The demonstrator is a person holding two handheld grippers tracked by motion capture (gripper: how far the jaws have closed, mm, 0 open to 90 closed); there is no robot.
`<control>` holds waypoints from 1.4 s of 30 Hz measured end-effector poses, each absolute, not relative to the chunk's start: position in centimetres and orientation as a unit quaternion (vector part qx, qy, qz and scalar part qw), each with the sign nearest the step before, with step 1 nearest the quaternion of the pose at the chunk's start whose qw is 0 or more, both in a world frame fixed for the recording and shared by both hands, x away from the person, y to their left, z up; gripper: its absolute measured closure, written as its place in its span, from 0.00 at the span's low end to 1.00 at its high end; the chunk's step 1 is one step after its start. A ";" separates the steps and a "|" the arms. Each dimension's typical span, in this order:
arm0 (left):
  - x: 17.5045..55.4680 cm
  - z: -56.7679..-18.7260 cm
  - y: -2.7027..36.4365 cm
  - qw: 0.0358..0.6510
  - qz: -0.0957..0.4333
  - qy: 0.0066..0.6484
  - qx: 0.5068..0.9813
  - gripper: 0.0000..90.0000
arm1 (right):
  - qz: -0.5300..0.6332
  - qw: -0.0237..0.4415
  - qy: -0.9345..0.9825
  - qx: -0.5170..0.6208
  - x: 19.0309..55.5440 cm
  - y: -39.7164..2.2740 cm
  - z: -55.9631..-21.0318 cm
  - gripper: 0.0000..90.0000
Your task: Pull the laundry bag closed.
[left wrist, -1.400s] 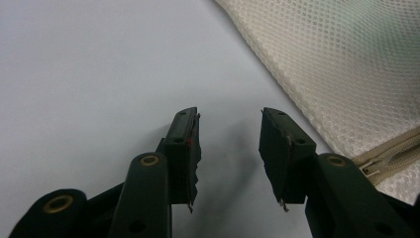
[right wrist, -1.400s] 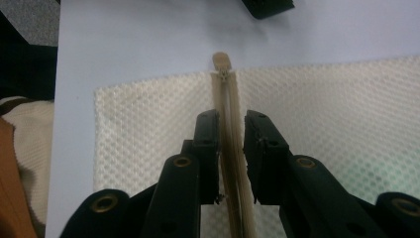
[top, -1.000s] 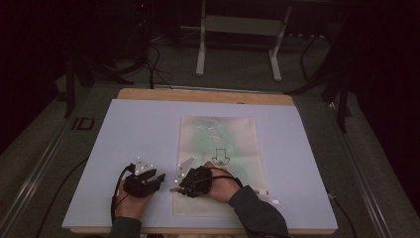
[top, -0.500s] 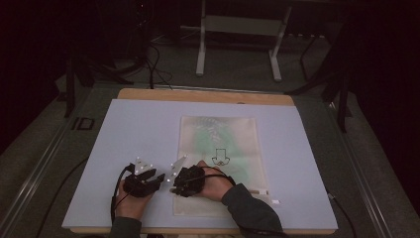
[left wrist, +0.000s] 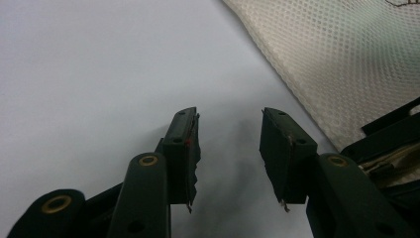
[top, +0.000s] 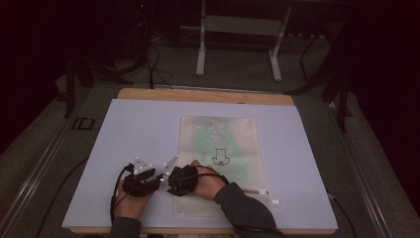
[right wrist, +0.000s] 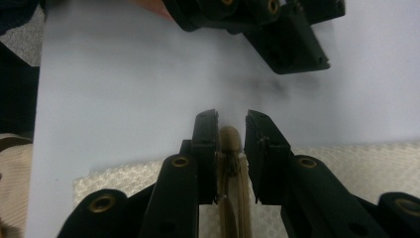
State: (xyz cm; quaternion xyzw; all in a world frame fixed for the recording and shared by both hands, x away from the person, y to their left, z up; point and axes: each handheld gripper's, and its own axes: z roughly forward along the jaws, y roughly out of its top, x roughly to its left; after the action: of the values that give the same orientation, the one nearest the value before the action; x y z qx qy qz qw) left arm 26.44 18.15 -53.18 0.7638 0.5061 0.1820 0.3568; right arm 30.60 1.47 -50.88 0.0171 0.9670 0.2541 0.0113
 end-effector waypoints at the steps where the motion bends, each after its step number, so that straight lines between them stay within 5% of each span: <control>1: 26.4 -53.2 18.2 0.357 0.183 0.508 0.762 0.64 | 0.254 0.011 0.967 0.019 30.6 1.6 -51.0 0.84; 42: 26.3 -53.1 18.4 0.359 0.182 0.511 0.760 0.64 | 0.275 0.021 0.961 0.021 30.3 -1.7 -49.9 0.90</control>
State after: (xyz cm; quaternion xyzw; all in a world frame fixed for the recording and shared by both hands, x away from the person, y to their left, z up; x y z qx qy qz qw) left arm 26.35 18.35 -53.10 0.7599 0.5106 0.1823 0.3585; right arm 30.33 -1.68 -49.88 0.0208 0.9610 0.2751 0.0207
